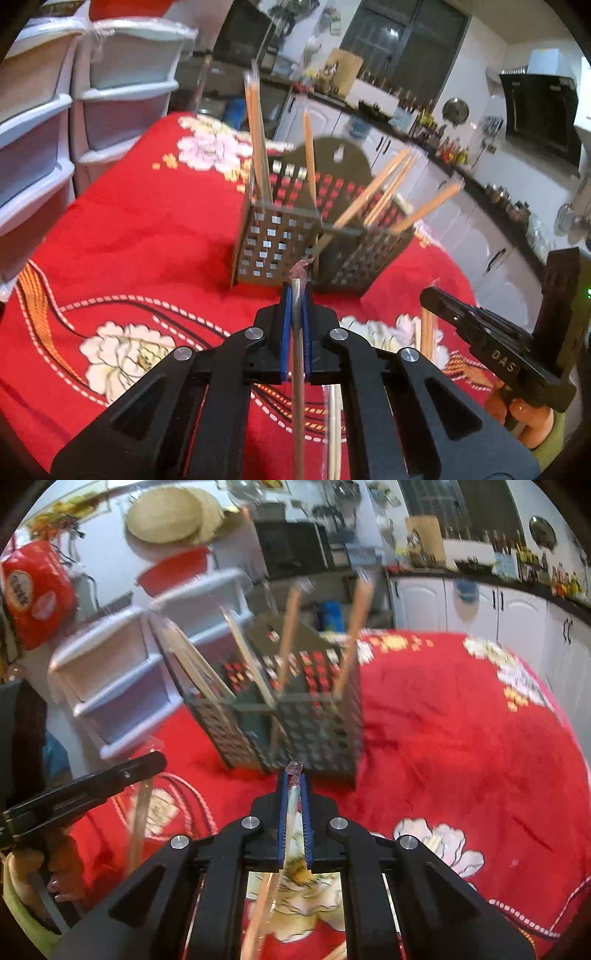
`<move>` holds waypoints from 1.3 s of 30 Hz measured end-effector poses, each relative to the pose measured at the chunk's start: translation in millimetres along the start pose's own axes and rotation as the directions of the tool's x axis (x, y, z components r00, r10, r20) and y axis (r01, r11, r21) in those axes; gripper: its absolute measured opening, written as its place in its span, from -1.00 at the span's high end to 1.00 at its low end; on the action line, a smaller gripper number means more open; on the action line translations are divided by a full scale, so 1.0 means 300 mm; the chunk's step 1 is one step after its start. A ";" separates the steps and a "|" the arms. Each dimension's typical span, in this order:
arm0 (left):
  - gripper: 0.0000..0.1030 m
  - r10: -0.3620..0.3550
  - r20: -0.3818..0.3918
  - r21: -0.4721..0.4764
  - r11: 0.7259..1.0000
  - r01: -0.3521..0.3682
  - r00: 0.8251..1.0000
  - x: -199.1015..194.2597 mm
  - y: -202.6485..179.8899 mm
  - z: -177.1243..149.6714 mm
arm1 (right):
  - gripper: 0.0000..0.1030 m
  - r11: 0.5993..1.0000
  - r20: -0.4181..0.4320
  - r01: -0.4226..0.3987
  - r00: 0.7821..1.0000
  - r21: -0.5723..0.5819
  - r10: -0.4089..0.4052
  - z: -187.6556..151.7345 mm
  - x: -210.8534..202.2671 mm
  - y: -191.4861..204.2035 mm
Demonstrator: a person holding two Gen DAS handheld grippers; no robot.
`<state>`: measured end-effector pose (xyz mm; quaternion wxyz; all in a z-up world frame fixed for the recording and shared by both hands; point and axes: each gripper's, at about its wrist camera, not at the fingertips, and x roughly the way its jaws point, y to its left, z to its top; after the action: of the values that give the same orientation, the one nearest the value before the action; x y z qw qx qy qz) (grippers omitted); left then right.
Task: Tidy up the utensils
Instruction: 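Lift the held chopsticks with both tools and carry them above the caddy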
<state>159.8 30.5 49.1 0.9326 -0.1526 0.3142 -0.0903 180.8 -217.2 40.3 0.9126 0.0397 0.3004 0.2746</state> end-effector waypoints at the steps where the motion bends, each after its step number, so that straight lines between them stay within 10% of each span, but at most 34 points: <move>1: 0.98 -0.002 0.010 -0.001 1.000 0.002 1.000 -0.012 0.000 0.005 | 0.87 1.000 0.019 -0.007 1.000 -0.010 0.007 0.013 -0.020 0.015; 39: 0.98 -0.059 0.276 0.080 0.996 0.038 0.959 -0.198 -0.113 0.334 | 0.89 0.991 0.307 -0.025 0.949 -0.134 0.066 0.303 -0.235 0.150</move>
<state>172.1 37.4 169.5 0.9701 -0.1368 0.1725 -0.1025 164.0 -207.6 162.4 0.9426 0.0306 0.1336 0.3046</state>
